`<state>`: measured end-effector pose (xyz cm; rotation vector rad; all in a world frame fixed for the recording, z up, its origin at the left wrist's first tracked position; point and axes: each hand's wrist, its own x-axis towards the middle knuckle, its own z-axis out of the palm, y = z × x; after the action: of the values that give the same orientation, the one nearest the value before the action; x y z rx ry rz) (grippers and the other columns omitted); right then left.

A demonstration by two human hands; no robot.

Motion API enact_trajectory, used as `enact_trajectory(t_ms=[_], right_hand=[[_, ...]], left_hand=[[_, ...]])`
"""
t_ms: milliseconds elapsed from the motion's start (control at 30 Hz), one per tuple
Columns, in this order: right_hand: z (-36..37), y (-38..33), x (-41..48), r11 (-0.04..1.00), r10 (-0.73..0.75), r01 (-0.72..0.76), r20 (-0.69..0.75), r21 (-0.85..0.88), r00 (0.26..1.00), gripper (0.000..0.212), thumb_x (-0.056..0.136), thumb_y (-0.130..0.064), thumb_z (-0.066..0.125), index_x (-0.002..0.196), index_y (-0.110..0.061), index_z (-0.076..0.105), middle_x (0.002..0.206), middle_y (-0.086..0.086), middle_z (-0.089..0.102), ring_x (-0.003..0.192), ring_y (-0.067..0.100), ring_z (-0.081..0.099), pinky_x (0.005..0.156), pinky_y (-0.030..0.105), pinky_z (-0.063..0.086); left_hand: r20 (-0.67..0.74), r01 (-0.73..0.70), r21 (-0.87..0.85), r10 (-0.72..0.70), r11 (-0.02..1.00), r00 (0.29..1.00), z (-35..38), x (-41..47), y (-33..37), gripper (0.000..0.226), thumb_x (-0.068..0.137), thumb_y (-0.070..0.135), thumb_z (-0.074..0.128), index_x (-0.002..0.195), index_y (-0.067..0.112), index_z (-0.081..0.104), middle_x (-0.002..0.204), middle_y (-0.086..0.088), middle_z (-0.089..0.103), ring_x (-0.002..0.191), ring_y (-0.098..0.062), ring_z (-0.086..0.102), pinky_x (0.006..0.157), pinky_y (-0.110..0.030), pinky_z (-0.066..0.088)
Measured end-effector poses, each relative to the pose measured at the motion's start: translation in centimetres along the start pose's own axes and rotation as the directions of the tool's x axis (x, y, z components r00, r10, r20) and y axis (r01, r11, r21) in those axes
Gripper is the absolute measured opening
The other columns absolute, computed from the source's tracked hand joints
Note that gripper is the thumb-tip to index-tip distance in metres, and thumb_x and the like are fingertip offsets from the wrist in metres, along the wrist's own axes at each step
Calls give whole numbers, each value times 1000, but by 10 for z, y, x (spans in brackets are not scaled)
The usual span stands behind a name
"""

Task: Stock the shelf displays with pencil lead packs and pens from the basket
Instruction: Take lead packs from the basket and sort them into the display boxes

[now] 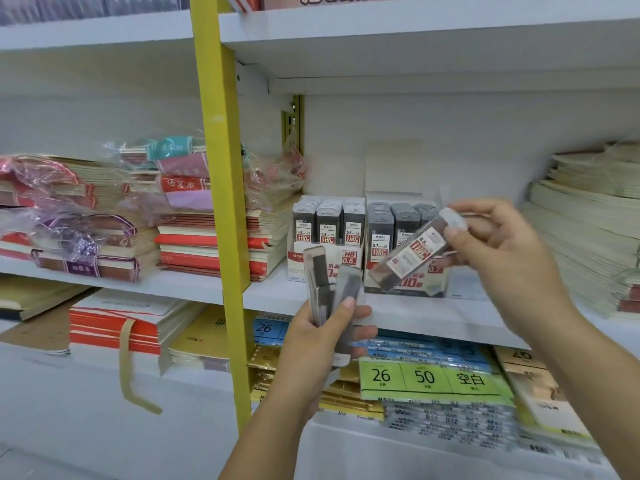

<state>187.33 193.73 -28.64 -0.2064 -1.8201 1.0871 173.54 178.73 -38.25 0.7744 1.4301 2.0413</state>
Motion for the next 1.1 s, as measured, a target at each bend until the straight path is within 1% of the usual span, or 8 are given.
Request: enact_trajectory(t_ms=[133,267,400,567,800,933,1033,1100], right_hand=[[15,-25,30,973,-225,226,29,-55,974,29,94,-7,60,97,-35,56,96,-8,74,86,8,71,67,18,57],[47,-28,61,855,-297,358,211,-375,931,27,94,-16,61,97,-42,53,95,-18,66,91,-1,65,69,11,52],[69,-13,91,590,-209,404,351,-699,913,19,94,-26,58,106,-40,51,104,-8,59,93,11,55,69,22,37],[80,3,114,636,-16,255,317,-728,948,13,88,-35,66,94,-36,54,105,-10,54,97,8,52,69,21,37],[89,6,122,363,-46,329,336,-872,941,21,91,-44,58,105,-36,70,104,-9,48,108,15,31,88,32,25],[90,0,70,579,-254,391,297,-716,920,31,90,-42,48,112,-32,69,93,-20,54,95,0,38,82,18,31],[97,3,14,880,-86,240,359,-410,929,26,83,-55,52,108,-52,60,89,-27,57,78,-2,55,67,11,46],[99,10,-8,963,18,75,339,-260,941,30,75,-64,55,104,-57,60,98,-24,57,75,6,60,68,18,51]], left_hand=[[-90,-109,39,113,993,990,-10,9,5,19,96,34,63,111,23,64,88,-3,78,62,-15,69,56,-25,56],[-121,-134,48,139,990,983,-26,14,7,14,97,29,63,108,21,65,85,-4,76,58,-13,62,54,-27,54],[-139,-146,25,148,989,979,-42,21,9,13,96,28,64,107,21,66,85,-6,76,57,-14,61,52,-26,53],[-126,-138,11,139,990,982,-54,30,8,18,95,28,65,110,19,67,86,-6,77,58,-13,63,52,-23,52],[-88,-125,-21,123,992,989,-58,32,9,15,95,26,66,109,20,68,89,-7,78,60,-13,66,53,-22,52],[-35,-113,-7,113,994,993,-54,27,12,15,94,28,67,108,23,69,91,-5,78,63,-12,68,55,-21,52],[33,-111,10,111,994,993,-49,21,14,11,94,28,68,104,26,70,92,-5,78,63,-13,67,57,-21,53],[70,-118,62,114,991,991,-44,16,15,7,92,31,70,99,33,71,91,-2,78,63,-11,66,58,-21,53]])
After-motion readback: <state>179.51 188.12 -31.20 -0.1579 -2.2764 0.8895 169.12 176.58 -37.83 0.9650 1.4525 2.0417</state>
